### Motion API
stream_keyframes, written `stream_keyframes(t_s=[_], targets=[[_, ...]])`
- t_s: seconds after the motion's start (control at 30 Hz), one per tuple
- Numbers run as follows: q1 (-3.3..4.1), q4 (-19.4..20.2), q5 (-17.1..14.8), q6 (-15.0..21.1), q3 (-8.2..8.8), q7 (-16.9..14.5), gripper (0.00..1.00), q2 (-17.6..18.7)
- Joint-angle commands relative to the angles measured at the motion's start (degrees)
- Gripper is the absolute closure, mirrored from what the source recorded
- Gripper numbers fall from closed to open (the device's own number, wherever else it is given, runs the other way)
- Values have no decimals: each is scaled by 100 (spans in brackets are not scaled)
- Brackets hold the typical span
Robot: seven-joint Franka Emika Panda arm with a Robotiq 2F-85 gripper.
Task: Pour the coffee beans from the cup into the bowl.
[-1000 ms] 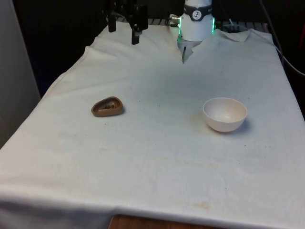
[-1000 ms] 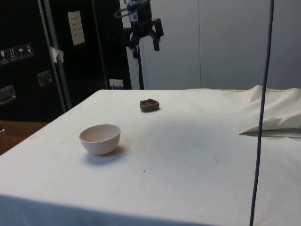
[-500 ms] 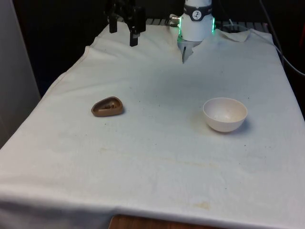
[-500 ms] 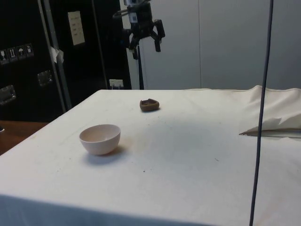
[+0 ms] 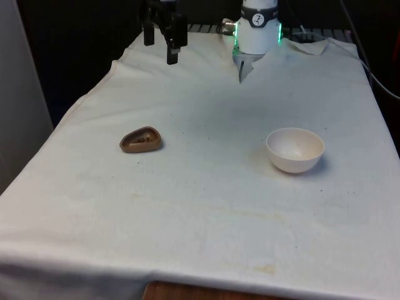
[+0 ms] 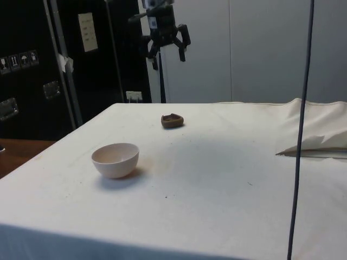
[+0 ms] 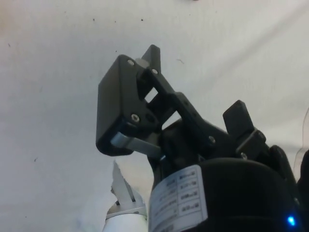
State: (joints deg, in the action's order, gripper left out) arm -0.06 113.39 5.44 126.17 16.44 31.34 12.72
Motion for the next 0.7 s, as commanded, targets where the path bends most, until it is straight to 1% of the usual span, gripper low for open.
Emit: stream_keyframes(t_s=[0.0,0.13,0.17,0.2,0.23,0.3,0.37,0.4,0.43,0.67], targets=[[6,23,52,115,23,115,0,17],[6,52,126,241,34,327,0,74],[0,29,80,143,17,264,0,74],[6,57,138,269,40,361,0,86],[11,63,160,321,52,435,0,115],[11,69,178,344,57,476,0,126],[11,86,223,413,69,613,0,160],[0,69,178,332,46,550,0,155],[11,92,235,435,69,653,0,166],[11,103,309,556,74,974,0,252]])
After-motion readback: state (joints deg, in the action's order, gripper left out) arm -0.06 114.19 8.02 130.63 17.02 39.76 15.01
